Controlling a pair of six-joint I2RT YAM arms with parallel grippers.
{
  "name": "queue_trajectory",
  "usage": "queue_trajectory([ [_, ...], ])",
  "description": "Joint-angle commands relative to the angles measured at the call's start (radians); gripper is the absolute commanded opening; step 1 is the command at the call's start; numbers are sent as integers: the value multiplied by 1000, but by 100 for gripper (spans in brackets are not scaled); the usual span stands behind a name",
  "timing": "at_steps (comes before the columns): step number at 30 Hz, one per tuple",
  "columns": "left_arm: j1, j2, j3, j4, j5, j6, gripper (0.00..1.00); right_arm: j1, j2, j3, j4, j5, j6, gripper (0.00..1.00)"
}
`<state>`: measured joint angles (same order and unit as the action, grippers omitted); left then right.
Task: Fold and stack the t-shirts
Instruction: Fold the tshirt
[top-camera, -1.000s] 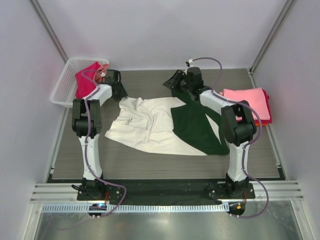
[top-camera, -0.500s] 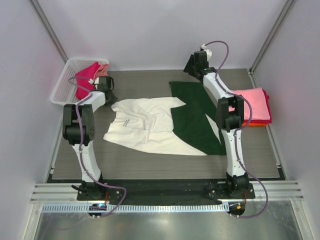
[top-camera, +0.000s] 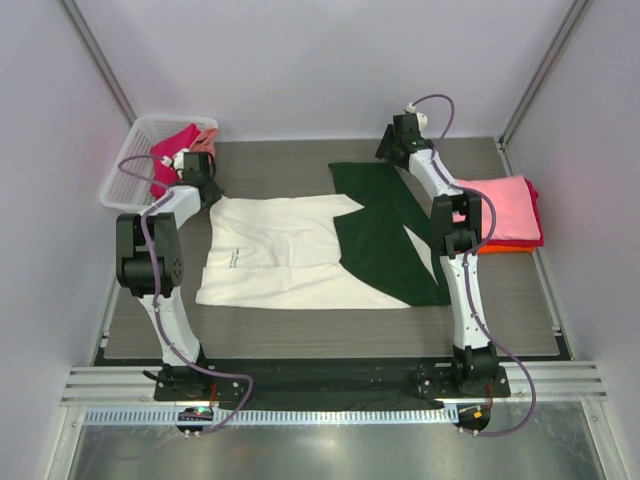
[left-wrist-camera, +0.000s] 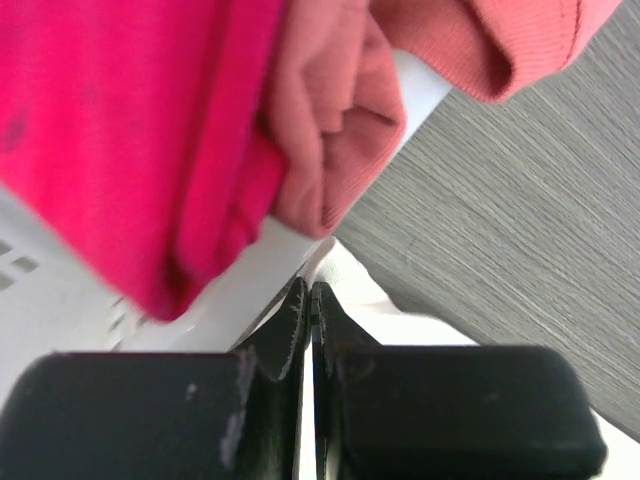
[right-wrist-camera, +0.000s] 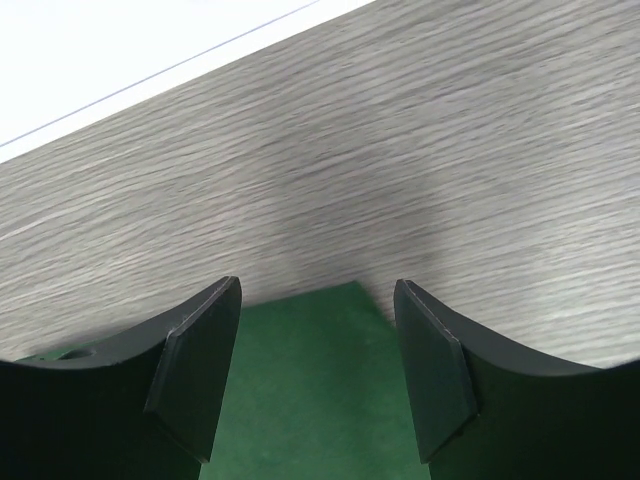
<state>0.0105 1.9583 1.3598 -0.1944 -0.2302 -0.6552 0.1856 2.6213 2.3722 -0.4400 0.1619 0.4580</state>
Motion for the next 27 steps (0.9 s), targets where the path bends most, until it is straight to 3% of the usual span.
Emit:
queue_trajectory([
  [1,13,31,44,56,35,-7,0,-2,26,48,9,-4,-22,68],
  [5,13,59,58,56,74,-6,0,0,46,65,37,-5,-50,67],
  [12,2,51,53,53,49,5,0,0,45,55,27,-137,-50,61],
  [19,0,44,47,44,32,6,0,-5,25,12,21,-186,-59,39],
  [20,0,44,47,46,31,6,0,-6,23,12,23,-185,-59,34],
  [21,0,45,47,44,31,6,0,-8,20,10,21,-182,-56,21],
  [24,0,44,50,41,31,8,0,-24,8,5,23,-167,-35,1],
  [27,0,50,53,39,37,8,0,-52,-23,-13,29,-95,-1,1],
])
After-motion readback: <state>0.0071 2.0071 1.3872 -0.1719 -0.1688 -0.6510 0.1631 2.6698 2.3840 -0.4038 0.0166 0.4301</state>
